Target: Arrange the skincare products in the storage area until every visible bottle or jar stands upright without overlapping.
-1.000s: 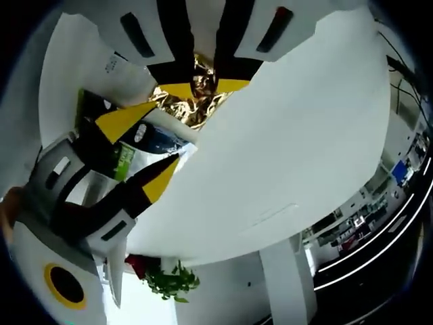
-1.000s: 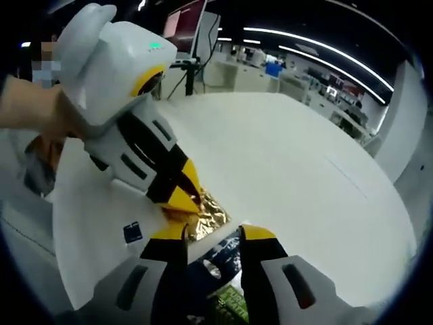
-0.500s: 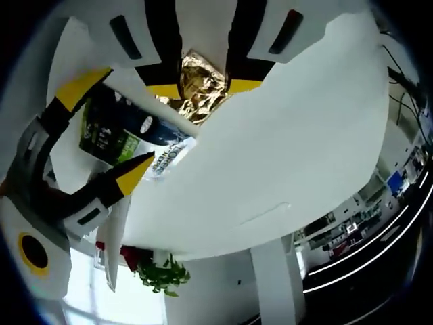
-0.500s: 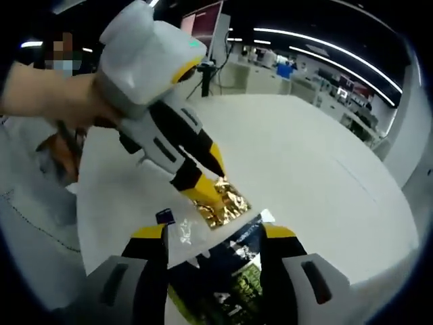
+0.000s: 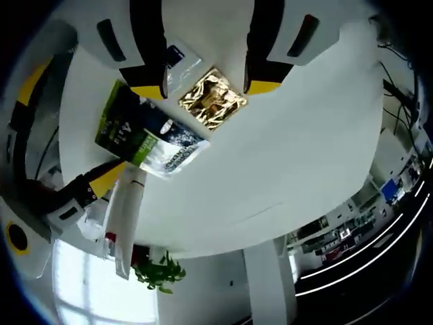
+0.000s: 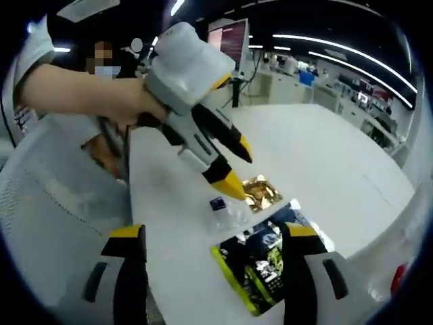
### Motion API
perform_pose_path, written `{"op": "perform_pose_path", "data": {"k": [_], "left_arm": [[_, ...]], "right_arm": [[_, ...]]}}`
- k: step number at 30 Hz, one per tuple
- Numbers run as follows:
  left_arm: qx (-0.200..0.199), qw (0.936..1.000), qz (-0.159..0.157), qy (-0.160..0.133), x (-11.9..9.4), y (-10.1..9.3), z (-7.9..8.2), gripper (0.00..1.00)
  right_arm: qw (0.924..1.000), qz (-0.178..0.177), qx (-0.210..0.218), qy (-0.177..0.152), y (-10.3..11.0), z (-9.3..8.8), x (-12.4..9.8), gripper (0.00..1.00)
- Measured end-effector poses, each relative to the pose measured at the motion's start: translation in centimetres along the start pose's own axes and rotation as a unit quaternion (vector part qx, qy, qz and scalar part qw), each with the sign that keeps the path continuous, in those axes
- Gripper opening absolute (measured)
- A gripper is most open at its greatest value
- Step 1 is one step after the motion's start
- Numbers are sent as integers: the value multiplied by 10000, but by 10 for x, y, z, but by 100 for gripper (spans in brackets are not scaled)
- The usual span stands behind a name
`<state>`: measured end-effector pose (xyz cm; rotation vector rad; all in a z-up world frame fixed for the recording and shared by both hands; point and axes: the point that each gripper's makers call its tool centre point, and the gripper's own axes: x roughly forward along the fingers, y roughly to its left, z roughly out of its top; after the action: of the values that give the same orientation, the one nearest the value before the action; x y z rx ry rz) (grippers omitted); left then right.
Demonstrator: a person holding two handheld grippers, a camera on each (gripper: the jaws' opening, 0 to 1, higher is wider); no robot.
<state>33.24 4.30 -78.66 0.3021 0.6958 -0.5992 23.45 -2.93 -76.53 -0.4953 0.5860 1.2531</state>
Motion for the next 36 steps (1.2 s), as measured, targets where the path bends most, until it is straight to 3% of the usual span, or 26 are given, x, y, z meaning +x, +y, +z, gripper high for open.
{"op": "perform_pose_path", "data": {"k": [5,8,17,24,29,32,36], "left_arm": [[-161,9999,43,21,-12,-9,-4,58],[-281,9996,46,22,-22,-16,-7,62],[-603,9982,69,-6,-53,-36,-11,78],[-903,9959,70,-61,-77,-48,-13,86],[-1175,9929,120,-170,-91,-54,-11,93],[-1219,9923,127,-156,-97,-57,-13,98],[-1256,9918,119,-211,-107,-60,-13,99]], "right_arm": [[9998,72,178,17,16,-8,-20,87],[9992,-98,376,86,17,-16,-38,90],[9941,-751,786,3,-6,-35,-94,96],[9786,-1312,1550,-323,-27,-49,-134,99],[9682,-1589,1855,-544,-40,-57,-152,99],[9618,-1716,2014,-700,-45,-57,-159,99],[9597,-1826,2011,-724,-48,-59,-160,99]]}}
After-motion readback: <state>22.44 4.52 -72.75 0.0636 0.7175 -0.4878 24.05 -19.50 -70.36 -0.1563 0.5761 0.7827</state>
